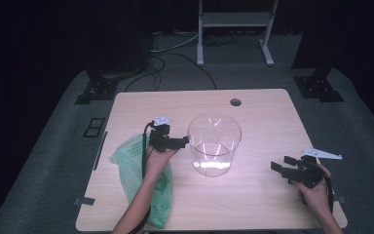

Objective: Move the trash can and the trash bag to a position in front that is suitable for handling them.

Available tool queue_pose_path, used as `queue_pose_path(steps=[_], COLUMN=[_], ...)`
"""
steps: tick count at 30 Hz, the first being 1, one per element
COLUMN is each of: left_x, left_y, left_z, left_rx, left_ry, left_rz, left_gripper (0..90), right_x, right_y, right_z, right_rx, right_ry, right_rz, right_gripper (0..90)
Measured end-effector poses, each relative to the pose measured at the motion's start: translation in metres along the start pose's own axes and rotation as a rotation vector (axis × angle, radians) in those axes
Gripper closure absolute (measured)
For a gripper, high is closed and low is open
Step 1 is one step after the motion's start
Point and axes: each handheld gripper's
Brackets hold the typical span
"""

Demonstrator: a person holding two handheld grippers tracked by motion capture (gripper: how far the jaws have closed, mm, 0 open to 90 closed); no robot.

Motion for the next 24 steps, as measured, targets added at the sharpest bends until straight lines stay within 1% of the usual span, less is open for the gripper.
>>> queue_pose_path(steps=[8,11,13,16,19,24], left_x=[0.01,0.012,0.012,0.008,-0.002,-0.02], left_y=[0.002,0.001,0.0,-0.002,-0.003,-0.006], left_z=[0.015,0.018,0.016,0.011,0.004,-0.01], left_rx=[0.034,0.038,0.038,0.023,0.024,0.007], left_ry=[-0.021,-0.029,-0.03,-0.027,-0.008,0.016], left_rz=[-0.029,-0.037,-0.044,-0.045,-0.048,-0.037], left_gripper=[4.1,4.1,4.1,4.1,4.1,4.1], right_x=[-0.001,-0.001,-0.001,-0.001,0.0,0.001], right_y=[0.0,0.0,0.0,0.0,-0.001,-0.001], right_z=[0.001,0.001,0.001,0.001,0.001,-0.001], right_rx=[0.001,0.003,0.001,0.003,0.0,-0.002], right_ry=[0.004,0.005,0.006,0.008,0.009,0.01], right_rz=[0.002,0.002,0.001,-0.002,-0.004,-0.013], right_gripper=[23.7,23.7,23.7,23.7,23.7,23.8])
Point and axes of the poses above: each handheld gripper's, and its own axes: x roughly forward along the jaws, y roughly out of its top, z roughly to its right, and after that the axes turned 1 degree about z, right-handed
